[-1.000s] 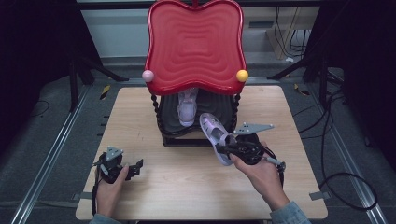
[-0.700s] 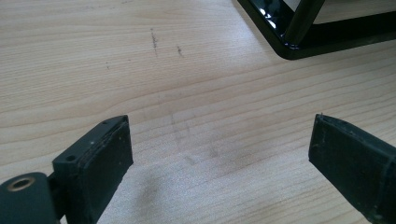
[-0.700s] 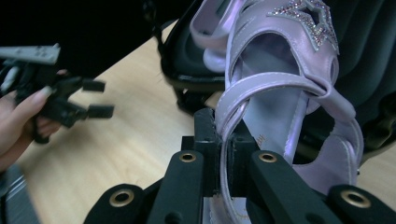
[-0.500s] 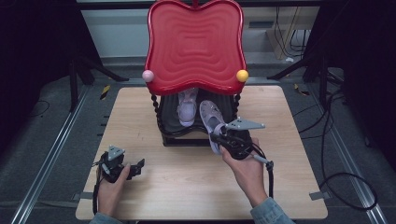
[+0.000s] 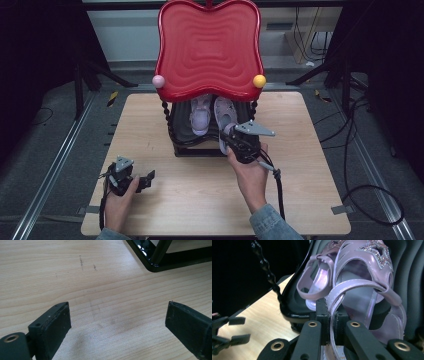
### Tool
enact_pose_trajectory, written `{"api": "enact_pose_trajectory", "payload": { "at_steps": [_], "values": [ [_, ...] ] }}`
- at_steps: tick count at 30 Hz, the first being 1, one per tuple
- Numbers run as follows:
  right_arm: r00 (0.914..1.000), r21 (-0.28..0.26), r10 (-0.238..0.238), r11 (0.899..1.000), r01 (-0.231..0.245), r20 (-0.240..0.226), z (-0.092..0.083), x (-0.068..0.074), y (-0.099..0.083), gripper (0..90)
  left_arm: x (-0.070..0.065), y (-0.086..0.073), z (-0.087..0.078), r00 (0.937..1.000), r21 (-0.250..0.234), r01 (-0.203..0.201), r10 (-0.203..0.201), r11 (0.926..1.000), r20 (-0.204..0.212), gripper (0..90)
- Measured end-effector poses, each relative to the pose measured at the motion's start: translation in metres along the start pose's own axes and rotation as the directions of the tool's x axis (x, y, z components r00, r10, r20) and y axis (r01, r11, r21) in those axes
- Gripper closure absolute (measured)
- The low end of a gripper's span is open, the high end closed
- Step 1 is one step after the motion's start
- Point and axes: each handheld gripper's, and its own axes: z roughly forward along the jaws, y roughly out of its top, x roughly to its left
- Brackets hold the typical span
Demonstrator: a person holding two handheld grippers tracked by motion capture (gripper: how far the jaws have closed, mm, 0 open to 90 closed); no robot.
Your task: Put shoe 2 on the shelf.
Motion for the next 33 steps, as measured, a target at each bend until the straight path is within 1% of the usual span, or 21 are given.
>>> {"api": "enact_pose_trajectory", "payload": {
  "at_steps": [5, 7, 11, 14, 21, 24, 28, 33],
  "values": [
    [0.9995, -0.029, 0.004, 1.000, -0.003, 0.030, 0.010, 0.004, 0.000, 86.6, 0.000, 0.000, 0.000, 1.0000, 0.001, 0.000, 0.000, 1.0000, 0.001, 5.6],
    [0.9989, -0.038, -0.009, 0.999, 0.011, 0.046, 0.014, 0.007, 0.001, 86.6, 0.000, 0.000, 0.000, 1.0000, 0.001, 0.000, 0.000, 1.0000, 0.000, 5.6],
    [0.9972, -0.044, -0.019, 0.999, 0.022, 0.073, 0.021, 0.010, 0.002, 86.6, 0.000, 0.000, 0.000, 1.0000, 0.002, -0.002, 0.002, 1.0000, 0.001, 5.6],
    [0.9955, -0.051, -0.007, 0.999, 0.012, 0.095, 0.027, 0.012, 0.003, 86.6, 0.000, 0.000, 0.000, 1.0000, 0.002, -0.002, 0.002, 1.0000, 0.001, 5.7],
    [0.9867, -0.060, -0.001, 0.998, 0.011, 0.163, 0.045, 0.014, 0.006, 86.5, -0.001, 0.000, 0.000, 1.0000, 0.004, -0.005, 0.005, 1.0000, 0.005, 5.7],
    [0.9813, -0.064, -0.014, 0.998, 0.027, 0.192, 0.051, 0.016, 0.008, 86.5, -0.001, 0.000, 0.000, 1.0000, 0.002, -0.003, 0.003, 1.0000, 0.006, 5.7],
    [0.9745, -0.073, -0.014, 0.997, 0.032, 0.224, 0.058, 0.018, 0.009, 86.5, -0.001, 0.000, 0.000, 1.0000, 0.002, 0.001, -0.001, 1.0000, 0.008, 5.7],
    [0.9679, -0.073, -0.012, 0.997, 0.031, 0.251, 0.065, 0.020, 0.009, 86.5, -0.001, 0.000, -0.001, 0.9999, 0.003, -0.001, 0.001, 1.0000, 0.011, 5.8]
  ]
}}
